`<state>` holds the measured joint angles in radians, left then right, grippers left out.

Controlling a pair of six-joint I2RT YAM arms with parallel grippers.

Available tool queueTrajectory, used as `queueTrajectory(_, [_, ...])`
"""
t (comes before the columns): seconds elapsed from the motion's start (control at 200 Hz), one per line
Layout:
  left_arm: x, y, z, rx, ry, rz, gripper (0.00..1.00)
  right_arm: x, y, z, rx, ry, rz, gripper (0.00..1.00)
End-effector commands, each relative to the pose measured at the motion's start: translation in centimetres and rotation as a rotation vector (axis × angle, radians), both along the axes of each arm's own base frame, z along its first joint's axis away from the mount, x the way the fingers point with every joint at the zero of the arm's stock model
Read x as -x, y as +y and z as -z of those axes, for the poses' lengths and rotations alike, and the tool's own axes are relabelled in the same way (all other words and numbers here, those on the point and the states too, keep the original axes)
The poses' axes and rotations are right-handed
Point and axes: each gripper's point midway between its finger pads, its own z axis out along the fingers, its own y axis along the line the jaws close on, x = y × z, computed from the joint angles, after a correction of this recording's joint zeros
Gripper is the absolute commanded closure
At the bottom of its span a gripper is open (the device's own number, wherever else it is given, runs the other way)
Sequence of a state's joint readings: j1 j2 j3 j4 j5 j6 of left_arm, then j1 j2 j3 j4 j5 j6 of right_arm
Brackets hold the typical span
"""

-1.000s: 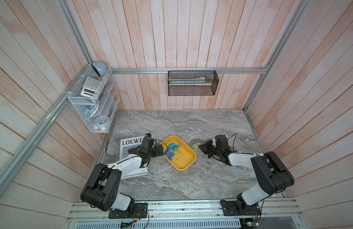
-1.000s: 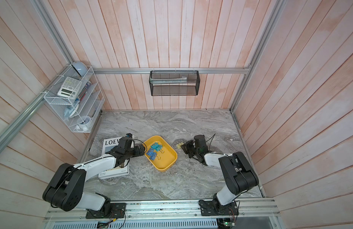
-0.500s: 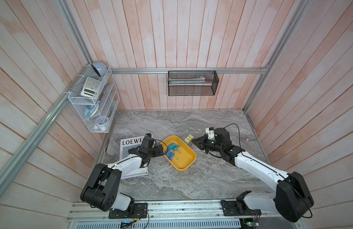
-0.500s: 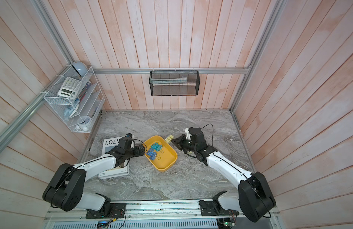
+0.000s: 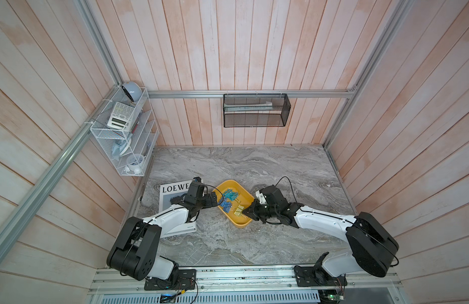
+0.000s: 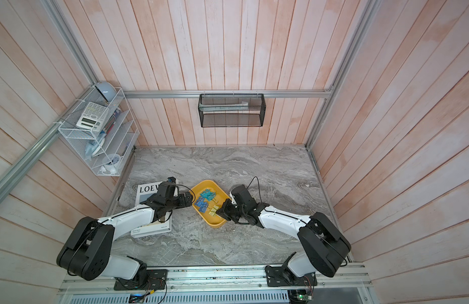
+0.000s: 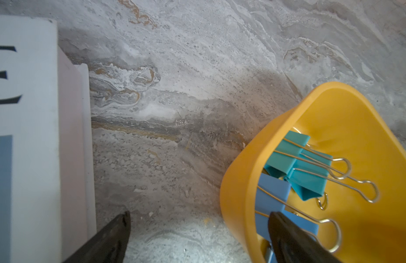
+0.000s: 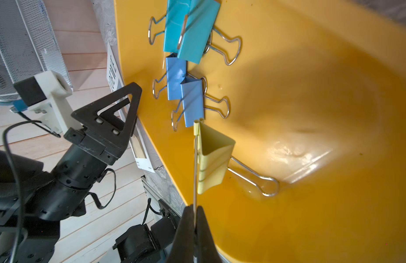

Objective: Put the binder clips in the storage box
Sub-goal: Place the binder clip in the storage box.

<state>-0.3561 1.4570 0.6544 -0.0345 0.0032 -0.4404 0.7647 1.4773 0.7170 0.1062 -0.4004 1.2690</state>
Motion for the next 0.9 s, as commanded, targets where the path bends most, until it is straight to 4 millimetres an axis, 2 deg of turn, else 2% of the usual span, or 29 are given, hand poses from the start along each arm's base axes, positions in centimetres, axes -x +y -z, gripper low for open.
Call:
queueTrajectory(0.0, [-0.2, 0.2, 0.1, -0.01, 0.007, 0.002, 0.0, -1.3, 0.7, 0.4, -0.009, -0.018, 0.04, 1.0])
queueTrajectory(0.335, [-0.1, 0.1, 0.1, -0.007, 0.006, 0.003, 0.0, -3.2, 2.6, 1.5, 0.027, -0.021, 0.062, 1.0])
queueTrajectory(0.89, [0.0, 0.2, 0.3, -0.009, 0.01, 0.003, 0.0, -4.3, 5.5, 2.8, -0.02, 0.003, 0.038, 1.0])
